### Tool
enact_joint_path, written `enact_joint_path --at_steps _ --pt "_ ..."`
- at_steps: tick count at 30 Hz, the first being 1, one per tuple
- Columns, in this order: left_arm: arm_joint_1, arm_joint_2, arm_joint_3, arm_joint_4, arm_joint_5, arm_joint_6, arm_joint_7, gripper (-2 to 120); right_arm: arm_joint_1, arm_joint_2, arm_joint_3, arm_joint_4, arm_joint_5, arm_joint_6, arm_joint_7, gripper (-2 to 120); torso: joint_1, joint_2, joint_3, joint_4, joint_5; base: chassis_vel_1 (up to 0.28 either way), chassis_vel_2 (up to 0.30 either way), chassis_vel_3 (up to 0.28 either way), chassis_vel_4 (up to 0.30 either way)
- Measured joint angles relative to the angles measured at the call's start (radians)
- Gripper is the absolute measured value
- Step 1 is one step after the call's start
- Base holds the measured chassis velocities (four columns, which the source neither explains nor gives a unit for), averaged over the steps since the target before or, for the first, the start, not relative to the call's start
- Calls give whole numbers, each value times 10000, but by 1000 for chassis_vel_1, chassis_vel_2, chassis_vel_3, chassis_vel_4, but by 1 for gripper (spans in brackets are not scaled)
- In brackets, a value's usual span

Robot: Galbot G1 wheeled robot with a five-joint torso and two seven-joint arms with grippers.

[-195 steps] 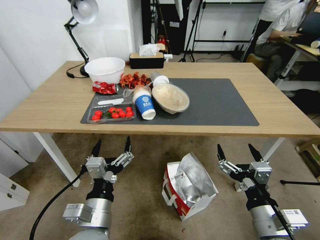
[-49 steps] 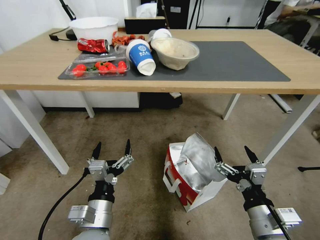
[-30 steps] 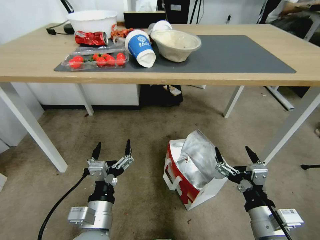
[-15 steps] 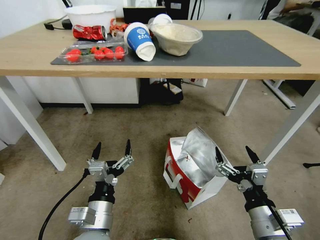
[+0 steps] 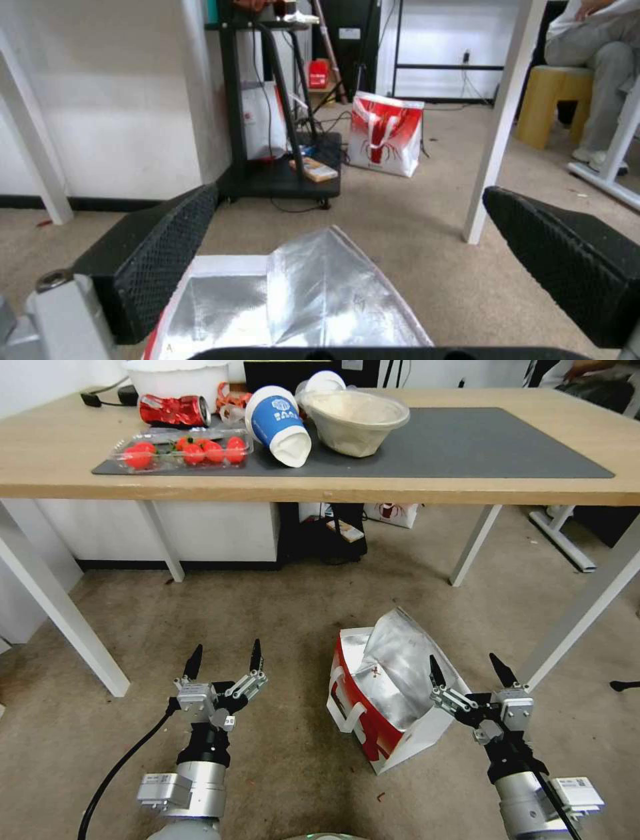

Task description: Pick up the food delivery bag from the floor and place it on the table.

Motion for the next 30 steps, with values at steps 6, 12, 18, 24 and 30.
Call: enact_joint_path --at_steps 6,12,18,24,30 --pt "-13 -2 9 67 -20 -63 -15 100 49 0 -2 -91 1 2 6 100 0 27 0 0 0 0 0 0 0" --pt "-8 50 -69 230 67 -292 298 100 770 -1351 305 -661 1020 -295 192 100 6 51 0 0 2 0 0 0 0" --pt "5 43 -50 246 240 -291 348 100 1759 -3432 639 -1976 2693 -598 -14 100 9 67 0 1 5 0 0 0 0" --pt "68 -73 -10 242 542 -151 290 100 3233 -5520 518 -3715 3627 -1397 -72 100 12 79 0 2 4 0 0 0 0" --pt "146 -220 -34 140 980 317 86 100 4207 -7229 -43 -4878 3982 -3023 22 100 14 90 0 1 -1 0 0 0 0"
